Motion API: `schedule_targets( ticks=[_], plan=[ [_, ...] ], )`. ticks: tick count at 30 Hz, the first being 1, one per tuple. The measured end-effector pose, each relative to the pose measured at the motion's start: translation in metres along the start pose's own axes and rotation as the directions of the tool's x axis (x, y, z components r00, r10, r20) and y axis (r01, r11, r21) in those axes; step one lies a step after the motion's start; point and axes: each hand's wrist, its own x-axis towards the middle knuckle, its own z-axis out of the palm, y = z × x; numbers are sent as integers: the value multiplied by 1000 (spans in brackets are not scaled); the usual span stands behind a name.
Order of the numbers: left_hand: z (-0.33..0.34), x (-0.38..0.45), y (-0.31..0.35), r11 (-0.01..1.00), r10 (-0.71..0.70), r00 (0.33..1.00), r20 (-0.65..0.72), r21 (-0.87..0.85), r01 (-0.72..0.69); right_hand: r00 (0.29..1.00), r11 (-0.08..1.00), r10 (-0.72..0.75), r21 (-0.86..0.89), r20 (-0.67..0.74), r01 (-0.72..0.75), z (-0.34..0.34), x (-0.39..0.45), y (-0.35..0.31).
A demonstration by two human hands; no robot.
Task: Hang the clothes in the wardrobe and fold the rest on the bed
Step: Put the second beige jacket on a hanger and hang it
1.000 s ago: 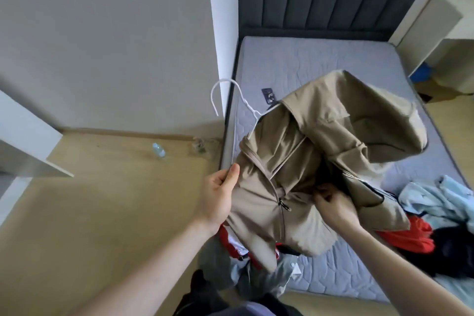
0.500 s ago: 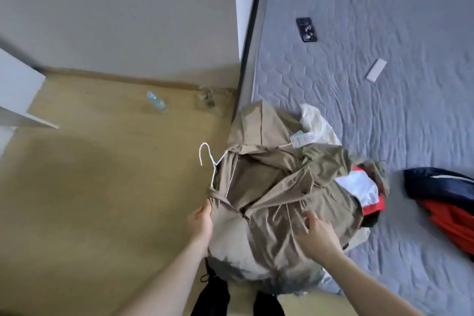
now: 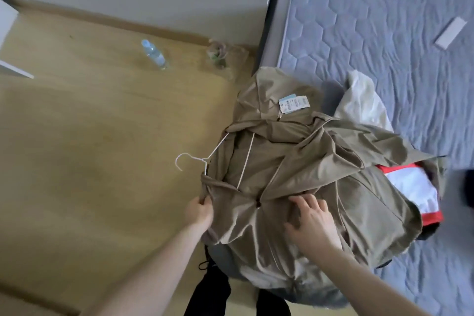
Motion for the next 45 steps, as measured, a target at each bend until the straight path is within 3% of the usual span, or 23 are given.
schedule_targets(
  ticks=[3, 5, 6, 8, 9, 11, 14, 18, 26, 32, 34, 39, 45],
  plan=[
    [3, 3, -2, 998, 46, 998, 35, 48, -48, 999, 997, 35, -72, 33, -32, 14, 8, -4],
    [7, -4, -2, 965, 205, 976, -75, 179, -189, 999, 991, 35, -130, 37, -30, 21, 10, -5],
    [9, -11, 0, 914, 367, 922, -124, 232, -333, 999, 987, 32, -157, 39, -26, 25, 11, -4],
    [20, -26, 7, 718, 681, 729, -65, 254, -648, 999, 981, 27, -194, 38, -19, 30, 14, -4],
    [27, -34, 10, 626, 761, 649, 15, 248, -740, 999, 979, 25, -205, 37, -17, 32, 15, -4],
    [42, -43, 15, 553, 776, 603, 186, 261, -791, 999, 976, 24, -217, 33, -17, 35, 16, -4],
    [64, -44, 15, 575, 710, 649, 274, 309, -758, 1000, 980, 25, -200, 7, -23, 39, 14, -5],
    [76, -37, 18, 652, 685, 702, 192, 266, -709, 999, 991, -6, -133, 47, 12, 49, 11, -12],
    [75, -30, 26, 569, 750, 634, 188, 306, -763, 986, 994, 12, -111, 164, 6, 65, 24, -25],
    [55, -21, 27, 789, 598, 801, 17, 165, -592, 977, 993, -20, 116, 210, -4, 58, 17, -14],
    [46, -14, 34, 820, 567, 824, 0, 100, -564, 967, 991, -36, 136, 251, 1, 51, 9, -7],
    [30, 12, 62, 865, 501, 864, -48, 26, -500, 934, 991, -89, 121, 345, 50, 36, -7, 4],
    [8, 64, 93, 940, 340, 930, -139, 33, -339, 883, 987, -108, -57, 458, 150, 12, -3, 19]
  ],
)
